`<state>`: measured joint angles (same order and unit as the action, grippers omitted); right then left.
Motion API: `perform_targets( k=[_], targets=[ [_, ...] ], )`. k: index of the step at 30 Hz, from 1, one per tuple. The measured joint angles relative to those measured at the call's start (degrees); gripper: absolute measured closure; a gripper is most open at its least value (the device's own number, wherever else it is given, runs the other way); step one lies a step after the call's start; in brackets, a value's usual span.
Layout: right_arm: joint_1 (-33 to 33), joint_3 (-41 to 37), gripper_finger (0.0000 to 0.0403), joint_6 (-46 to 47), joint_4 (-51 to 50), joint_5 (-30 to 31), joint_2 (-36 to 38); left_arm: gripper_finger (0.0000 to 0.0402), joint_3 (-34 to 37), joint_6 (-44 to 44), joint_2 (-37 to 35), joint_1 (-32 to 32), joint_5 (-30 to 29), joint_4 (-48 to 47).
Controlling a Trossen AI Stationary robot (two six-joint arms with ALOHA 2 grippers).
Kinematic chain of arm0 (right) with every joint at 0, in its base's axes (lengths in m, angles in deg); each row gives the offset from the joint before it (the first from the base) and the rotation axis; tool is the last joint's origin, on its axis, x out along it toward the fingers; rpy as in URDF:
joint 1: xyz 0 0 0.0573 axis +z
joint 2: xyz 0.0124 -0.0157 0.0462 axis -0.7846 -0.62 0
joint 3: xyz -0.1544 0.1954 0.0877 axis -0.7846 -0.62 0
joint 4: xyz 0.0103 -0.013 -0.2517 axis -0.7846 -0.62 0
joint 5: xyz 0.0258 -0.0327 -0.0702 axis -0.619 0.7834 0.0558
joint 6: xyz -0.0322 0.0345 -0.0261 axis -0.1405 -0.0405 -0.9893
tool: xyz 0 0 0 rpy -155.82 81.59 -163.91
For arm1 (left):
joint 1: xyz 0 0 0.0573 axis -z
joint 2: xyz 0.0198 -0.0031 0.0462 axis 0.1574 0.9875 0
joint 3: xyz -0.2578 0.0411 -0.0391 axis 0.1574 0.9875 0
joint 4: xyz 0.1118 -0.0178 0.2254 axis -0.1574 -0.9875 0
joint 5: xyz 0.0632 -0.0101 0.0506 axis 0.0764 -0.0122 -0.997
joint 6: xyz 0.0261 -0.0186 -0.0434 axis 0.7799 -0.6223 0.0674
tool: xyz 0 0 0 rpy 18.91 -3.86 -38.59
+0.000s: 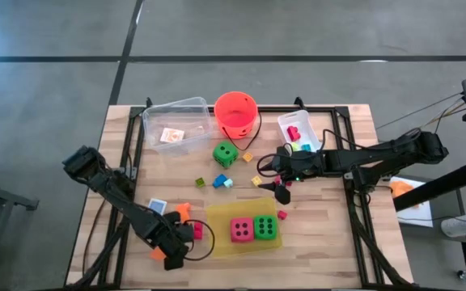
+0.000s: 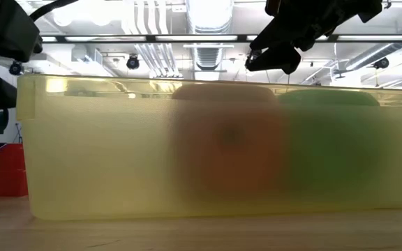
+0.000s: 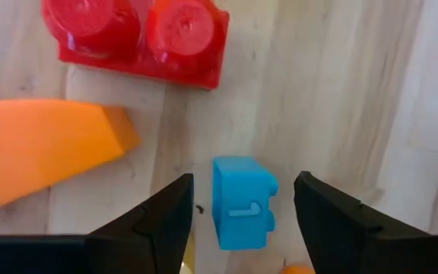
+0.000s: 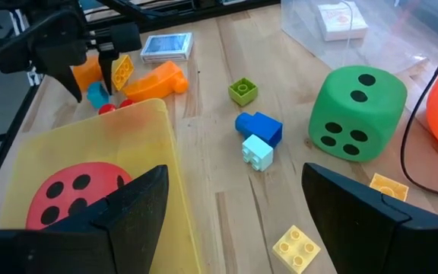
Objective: Pick & Place Toys
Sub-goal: Put the blue game piece into the white bin
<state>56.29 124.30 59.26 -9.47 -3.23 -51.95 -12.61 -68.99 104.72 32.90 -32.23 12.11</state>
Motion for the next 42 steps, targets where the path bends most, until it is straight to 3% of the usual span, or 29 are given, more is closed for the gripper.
perform_targets(
  k=[4, 18, 27, 36, 42],
  targets=[
    [0.00, 0.00, 0.0106, 0.00, 0.00, -0.01, 0.00, 0.0202, 0.13, 0.29, 0.82, 0.09, -0.21, -0.25],
    [0.00, 0.00, 0.0106, 0.12, 0.04, -0.01, 0.00, 0.0322, 0.28, 1.07, 3.65, 0.59, 0.88, 0.66],
    [0.00, 0.00, 0.0106, 0.01, 0.31, -0.01, 0.00, 0.0322, -0.79, 0.88, 2.51, 0.61, 2.81, 2.16],
    [0.02, 0.01, 0.0106, 0.42, 8.42, -0.04, 0.02, 0.0322, -5.20, 0.84, 2.33, 0.48, 2.31, 0.87],
    [0.02, 0.02, 0.0106, -0.20, 10.24, -0.08, -1.00, 0.0322, -10.18, 1.10, 1.88, 0.47, -1.84, -2.96]
  ],
)
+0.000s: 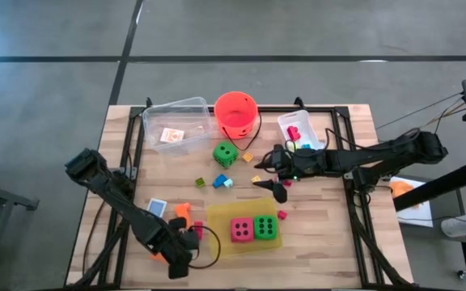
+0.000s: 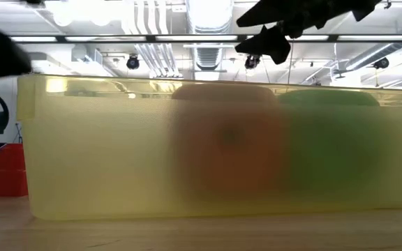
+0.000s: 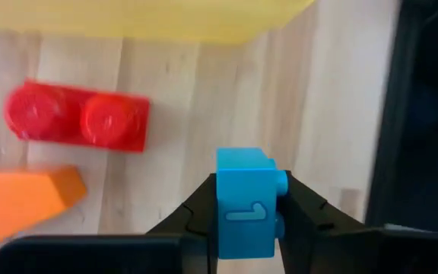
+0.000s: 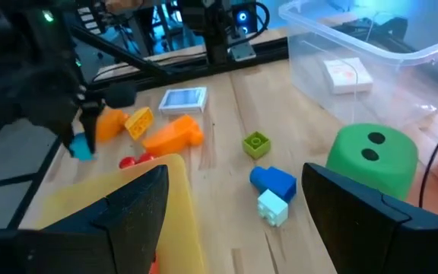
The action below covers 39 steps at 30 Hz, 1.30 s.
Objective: Pick & Place Toys
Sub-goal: Put the blue game piece into the white bin
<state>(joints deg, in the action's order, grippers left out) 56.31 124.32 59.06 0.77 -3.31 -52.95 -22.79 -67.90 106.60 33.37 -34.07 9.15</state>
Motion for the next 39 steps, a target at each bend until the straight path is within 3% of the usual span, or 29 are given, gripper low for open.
perform_targets(
  k=[7, 16, 19, 24, 30, 39],
  targets=[
    [0.00, 0.00, 0.0106, -4.73, 6.74, 0.00, -3.30, 0.0322, -3.07, 0.20, -4.25, -0.50, -5.87, -2.89],
    [0.52, -0.02, 0.0106, -6.93, 11.65, 0.16, -5.84, 0.0322, -2.56, 0.05, -13.21, -2.62, -25.36, -1.90],
    [1.30, -0.02, 0.0106, -8.77, 12.17, 4.09, -5.63, 0.0322, -2.54, -1.33, -14.83, -5.24, -29.35, 0.44],
    [5.74, -0.02, 0.0106, -17.55, 13.79, 13.48, -5.49, 0.0322, -2.50, -8.32, -16.68, -11.25, -29.57, 1.23],
    [11.23, -0.01, 0.0106, -27.00, 19.70, 13.52, -5.38, 0.0322, -2.45, -8.09, -17.76, -17.38, -25.14, 5.72],
    [15.31, -0.02, 0.0106, -38.54, 20.99, 13.51, -5.38, 0.0322, -2.43, -0.18, -17.77, -21.67, -16.27, 25.62]
  ],
)
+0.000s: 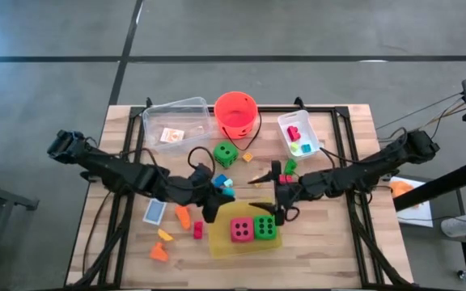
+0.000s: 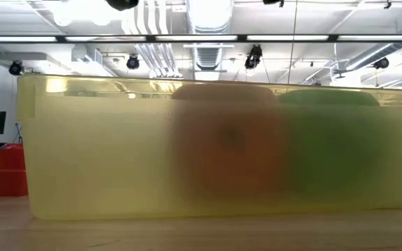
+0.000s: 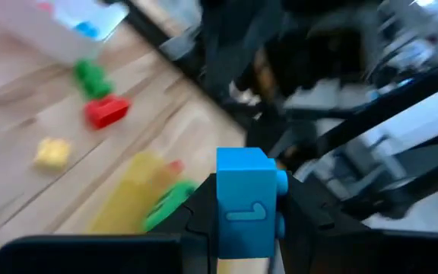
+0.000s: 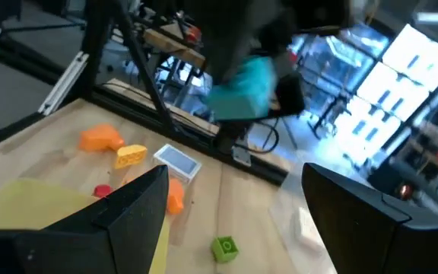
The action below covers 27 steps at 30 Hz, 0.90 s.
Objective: Pick & Place Toys
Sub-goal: Put the blue game piece into the white bin
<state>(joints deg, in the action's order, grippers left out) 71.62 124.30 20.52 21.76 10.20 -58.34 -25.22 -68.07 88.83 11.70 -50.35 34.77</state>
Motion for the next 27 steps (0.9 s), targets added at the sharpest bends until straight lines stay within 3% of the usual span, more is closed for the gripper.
perform_targets(
  k=[8, 13, 18, 24, 27],
  targets=[
    [3.91, 0.00, 0.0106, -12.11, 10.65, 0.49, -0.02, 0.0322, 0.07, 0.59, 0.04, -1.78, 2.54, 6.26],
    [5.35, 0.02, 0.0106, -14.60, 13.82, 8.51, -0.02, 0.0322, 0.09, 2.50, 0.04, -2.79, 2.54, 10.85],
    [5.34, 0.02, 0.0106, -15.08, 13.98, 9.20, -0.02, 0.0322, 0.09, 3.61, 1.59, -4.50, 2.91, 14.82],
    [5.32, 0.02, 0.0106, -15.29, 15.60, 9.22, -0.04, 0.0322, 0.09, 3.61, 7.99, -7.48, 13.30, 26.31],
    [5.32, 0.00, 0.0106, -15.32, 15.35, 9.76, -0.07, 0.0322, 0.09, 3.53, 9.18, -9.01, 15.72, 28.70]
  ],
)
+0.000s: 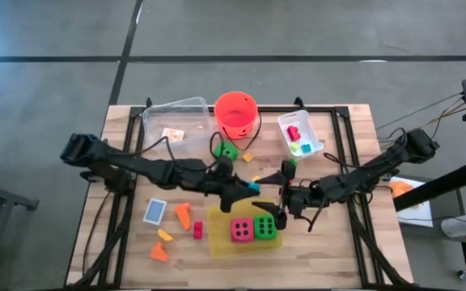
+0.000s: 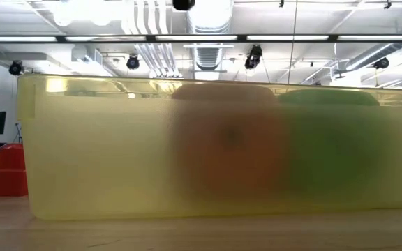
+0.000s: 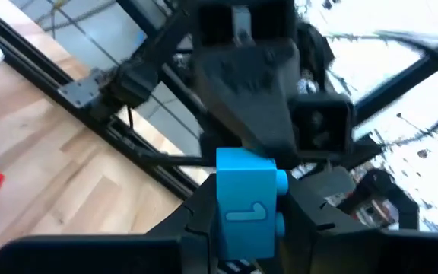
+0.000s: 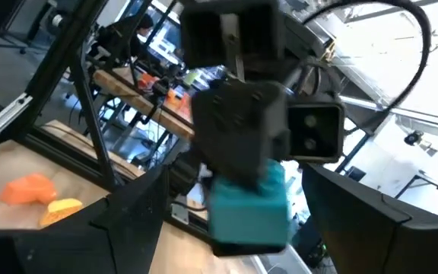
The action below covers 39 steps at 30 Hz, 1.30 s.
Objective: Pick & Place Toys
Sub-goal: Put the blue game piece into the white bin
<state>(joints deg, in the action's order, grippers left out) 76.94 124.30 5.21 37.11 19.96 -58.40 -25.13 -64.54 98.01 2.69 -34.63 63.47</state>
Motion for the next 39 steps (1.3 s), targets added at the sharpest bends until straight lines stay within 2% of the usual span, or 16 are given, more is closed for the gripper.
perform_targets(
  k=[5, 21, 29, 32, 35, 39],
  targets=[
    [-0.02, 0.01, 0.0106, -0.12, -0.22, 5.58, 0.00, 0.0322, 0.00, -0.12, 0.04, -0.37, 0.43, 0.26],
    [-1.12, 0.00, 0.0106, -2.91, 0.55, 5.40, -0.10, 0.0322, 0.00, -1.67, 0.06, -0.87, 0.72, 1.38],
    [-2.03, 2.01, 0.0107, -3.41, 1.72, 5.41, -3.83, 0.0322, 0.00, -2.01, 2.76, -1.10, 0.76, 4.46],
    [-2.01, 3.71, 0.0125, -5.74, 1.64, 7.67, -6.46, 0.0322, 0.00, -2.13, 3.47, -1.50, 2.50, 5.02],
    [-1.73, 4.83, 0.0162, -6.85, 1.31, 11.20, -8.24, 0.0322, 0.00, -1.91, 3.36, -1.63, 3.72, 5.08],
    [-1.57, 5.59, 0.0207, -6.71, 1.07, 10.08, -9.05, 0.0322, 0.00, -1.34, 3.23, -1.49, 5.61, 4.55]
  ],
)
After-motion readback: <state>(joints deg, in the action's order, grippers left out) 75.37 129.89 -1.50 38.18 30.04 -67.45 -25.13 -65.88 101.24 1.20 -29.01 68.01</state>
